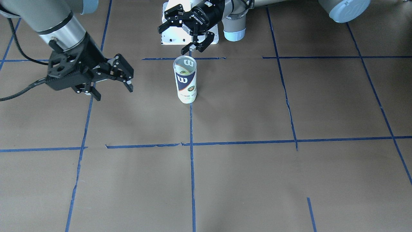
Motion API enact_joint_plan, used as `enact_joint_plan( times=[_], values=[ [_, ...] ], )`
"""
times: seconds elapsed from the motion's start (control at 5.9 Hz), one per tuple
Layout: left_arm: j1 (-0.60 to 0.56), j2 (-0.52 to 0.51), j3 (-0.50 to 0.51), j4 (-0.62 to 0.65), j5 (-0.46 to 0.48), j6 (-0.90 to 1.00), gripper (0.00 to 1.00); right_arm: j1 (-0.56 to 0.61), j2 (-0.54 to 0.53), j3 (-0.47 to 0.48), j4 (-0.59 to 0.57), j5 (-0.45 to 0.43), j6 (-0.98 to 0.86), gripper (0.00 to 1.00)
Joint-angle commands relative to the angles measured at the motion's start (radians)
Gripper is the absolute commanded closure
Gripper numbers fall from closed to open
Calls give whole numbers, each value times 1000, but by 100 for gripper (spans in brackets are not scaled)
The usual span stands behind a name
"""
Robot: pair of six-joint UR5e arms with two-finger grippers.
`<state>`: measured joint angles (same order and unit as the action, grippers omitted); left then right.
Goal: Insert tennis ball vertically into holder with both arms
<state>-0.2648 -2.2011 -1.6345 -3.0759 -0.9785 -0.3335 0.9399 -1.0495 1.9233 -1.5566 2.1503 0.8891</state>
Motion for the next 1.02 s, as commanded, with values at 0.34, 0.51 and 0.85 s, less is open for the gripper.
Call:
enact_joint_plan(
  times=[0.34, 0.51, 0.85],
  values=[
    [-328, 163, -15, 319, -293, -441, 0, 175, -179, -49, -2, 13, -339, 1],
    [-425, 273, -1, 333, -425, -470, 0, 232, -231, -55, 0, 29, -385, 1],
    [-598, 410, 5, 501, -646, -467, 0, 398, -266, -192, 1, 159, -598, 1]
  ],
)
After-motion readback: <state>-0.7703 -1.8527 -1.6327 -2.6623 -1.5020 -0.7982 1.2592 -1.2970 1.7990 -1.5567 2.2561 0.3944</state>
